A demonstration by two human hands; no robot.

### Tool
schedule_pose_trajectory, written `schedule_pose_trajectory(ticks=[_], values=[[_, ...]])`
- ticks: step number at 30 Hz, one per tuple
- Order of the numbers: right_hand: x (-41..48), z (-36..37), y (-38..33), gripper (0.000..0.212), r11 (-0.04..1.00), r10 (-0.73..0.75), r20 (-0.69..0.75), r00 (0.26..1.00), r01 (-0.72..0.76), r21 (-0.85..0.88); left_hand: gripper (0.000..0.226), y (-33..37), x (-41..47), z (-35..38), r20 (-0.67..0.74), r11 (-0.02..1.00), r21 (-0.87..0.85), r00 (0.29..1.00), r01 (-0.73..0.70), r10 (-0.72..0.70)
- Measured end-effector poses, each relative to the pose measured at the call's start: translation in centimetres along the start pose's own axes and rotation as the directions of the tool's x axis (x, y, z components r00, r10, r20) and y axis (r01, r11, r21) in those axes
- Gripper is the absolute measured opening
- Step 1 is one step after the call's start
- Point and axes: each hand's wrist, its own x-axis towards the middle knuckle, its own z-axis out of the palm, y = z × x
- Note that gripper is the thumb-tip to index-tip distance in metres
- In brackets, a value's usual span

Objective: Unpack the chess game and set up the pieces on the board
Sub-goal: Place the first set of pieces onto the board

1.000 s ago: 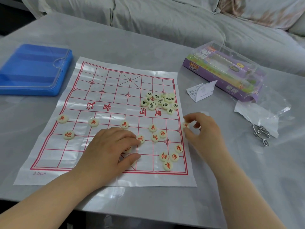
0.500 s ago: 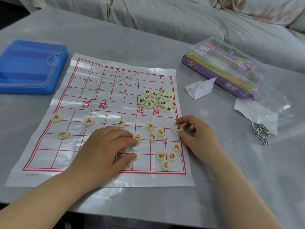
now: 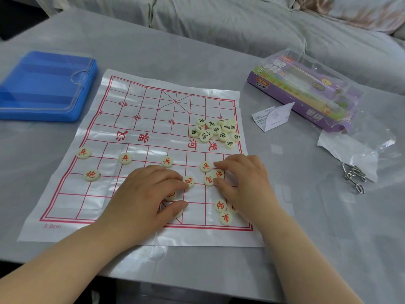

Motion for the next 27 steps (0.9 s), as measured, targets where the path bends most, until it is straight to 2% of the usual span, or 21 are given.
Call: schedule_pose_trajectory(ticks=[9, 15, 20, 23, 27], values=[[-0.7, -0.7, 0.0, 0.029, 0.996, -0.078, 0.059, 0.995, 0.076, 0.046, 0.038, 0.1, 0.0, -0.3, 0.057, 0.999, -0.041, 0.998, 0.033, -0.03], [-0.7, 0.4, -0.7, 0.036, 0.987, -0.118, -0.073, 0.99, 0.125, 0.097, 0.039, 0.3, 0.2, -0.8, 0.048, 0.999, -0.011, 0.998, 0.04, -0.04], [-0.6, 1.2, -0.9, 0.023, 0.985, -0.142, -0.093, 0.985, 0.15, 0.089, 0.039, 0.1, 0.1, -1.7, 0.043, 0.996, -0.059, 0.997, 0.072, -0.069], [-0.9, 1.3, -0.9, 0.025, 0.989, -0.109, -0.122, 0.987, 0.12, 0.091, 0.041, -0.3, 0.1, -2.5, 0.026, 0.994, -0.042, 0.995, 0.102, -0.101], [-1.4, 1.3, -1.4, 0.02, 0.989, -0.132, -0.188, 0.973, 0.141, 0.034, 0.048, -0.8, -0.7, -4.4, 0.021, 0.96, -0.148, 0.971, 0.238, -0.237]])
